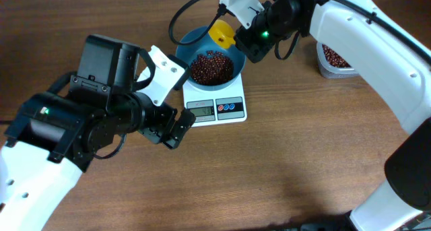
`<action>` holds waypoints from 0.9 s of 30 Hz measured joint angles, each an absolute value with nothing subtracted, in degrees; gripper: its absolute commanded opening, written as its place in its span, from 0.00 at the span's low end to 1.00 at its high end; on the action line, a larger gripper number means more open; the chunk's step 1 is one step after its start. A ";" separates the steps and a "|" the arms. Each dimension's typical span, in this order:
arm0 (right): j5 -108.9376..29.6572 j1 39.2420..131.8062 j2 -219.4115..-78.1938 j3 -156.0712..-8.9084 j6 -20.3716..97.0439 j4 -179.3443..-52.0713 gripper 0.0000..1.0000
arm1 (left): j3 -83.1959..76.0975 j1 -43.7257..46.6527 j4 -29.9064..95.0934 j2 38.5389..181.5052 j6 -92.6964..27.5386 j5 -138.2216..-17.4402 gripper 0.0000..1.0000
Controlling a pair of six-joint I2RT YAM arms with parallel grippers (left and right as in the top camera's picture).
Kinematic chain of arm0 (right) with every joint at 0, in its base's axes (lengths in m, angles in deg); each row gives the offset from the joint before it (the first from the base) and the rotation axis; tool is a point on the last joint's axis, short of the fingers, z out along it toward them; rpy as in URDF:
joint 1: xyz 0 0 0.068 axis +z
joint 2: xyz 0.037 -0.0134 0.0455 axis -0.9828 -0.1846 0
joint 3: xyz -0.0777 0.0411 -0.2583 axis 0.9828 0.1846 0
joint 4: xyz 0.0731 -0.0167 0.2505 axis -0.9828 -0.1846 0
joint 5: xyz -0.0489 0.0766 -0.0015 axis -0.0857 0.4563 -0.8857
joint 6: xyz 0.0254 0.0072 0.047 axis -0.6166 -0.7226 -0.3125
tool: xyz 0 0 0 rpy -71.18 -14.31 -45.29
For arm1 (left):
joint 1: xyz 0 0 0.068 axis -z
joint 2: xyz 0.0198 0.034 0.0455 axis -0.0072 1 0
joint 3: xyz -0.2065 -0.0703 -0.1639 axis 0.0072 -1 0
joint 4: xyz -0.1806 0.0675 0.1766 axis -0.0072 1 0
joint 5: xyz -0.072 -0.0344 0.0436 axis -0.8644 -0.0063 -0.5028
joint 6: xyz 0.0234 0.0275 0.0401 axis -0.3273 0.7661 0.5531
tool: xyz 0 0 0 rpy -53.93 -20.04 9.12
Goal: Scoop item into bowl and weigh 50g on scale
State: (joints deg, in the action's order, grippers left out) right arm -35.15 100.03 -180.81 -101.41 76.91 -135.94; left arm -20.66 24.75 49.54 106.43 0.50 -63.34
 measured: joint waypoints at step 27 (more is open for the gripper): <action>-58.05 79.92 -179.70 -110.72 77.26 -139.76 0.04 | -20.64 24.75 49.54 106.43 0.48 -63.34 0.99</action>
